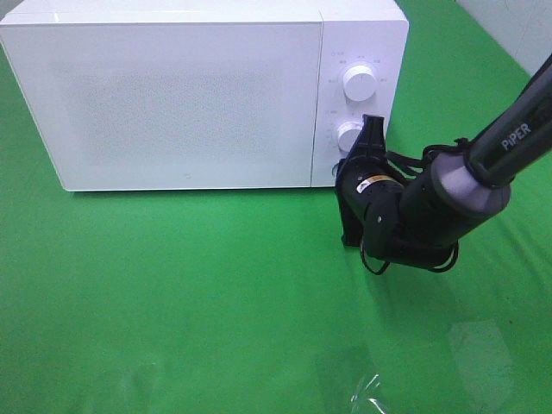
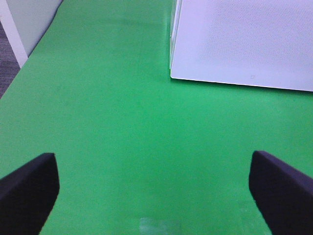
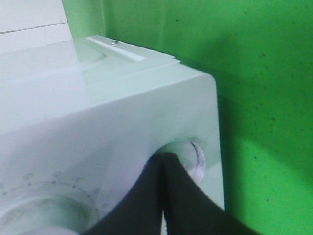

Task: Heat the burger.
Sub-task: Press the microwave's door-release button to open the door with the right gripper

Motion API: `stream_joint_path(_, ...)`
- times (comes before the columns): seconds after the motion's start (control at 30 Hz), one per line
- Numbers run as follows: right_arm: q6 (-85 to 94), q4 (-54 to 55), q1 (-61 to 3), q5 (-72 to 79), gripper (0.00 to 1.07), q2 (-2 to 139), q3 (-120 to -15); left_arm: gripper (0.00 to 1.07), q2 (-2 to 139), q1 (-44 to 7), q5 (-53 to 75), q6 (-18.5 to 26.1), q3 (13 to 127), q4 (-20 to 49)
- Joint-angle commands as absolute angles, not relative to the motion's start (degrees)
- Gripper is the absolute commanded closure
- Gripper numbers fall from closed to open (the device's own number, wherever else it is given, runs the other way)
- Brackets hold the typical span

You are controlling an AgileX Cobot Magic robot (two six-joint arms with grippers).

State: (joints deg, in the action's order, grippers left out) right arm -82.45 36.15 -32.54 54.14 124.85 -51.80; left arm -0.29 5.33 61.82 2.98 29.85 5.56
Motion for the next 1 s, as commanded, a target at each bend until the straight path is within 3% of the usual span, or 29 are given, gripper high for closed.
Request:
stream_joint_path(0.03, -80.5, 34.5, -29.1, 72.9, 1.07, 123.5, -57.4, 0.09, -0.5, 5.4, 61.3, 2.6, 29.7, 5.7)
stream_joint_path(0.6, -80.2, 33.6, -27.6, 72.4, 1.07, 125.3, -59.9, 0.09, -0.5, 5.4, 61.3, 2.6, 29.7, 5.7)
stream_joint_path(1.0, -79.0, 35.8, -30.1, 61.8, 1.07, 123.5, -58.1, 0.09, -0.5, 5.4, 61.3, 2.6, 29.7, 5.7)
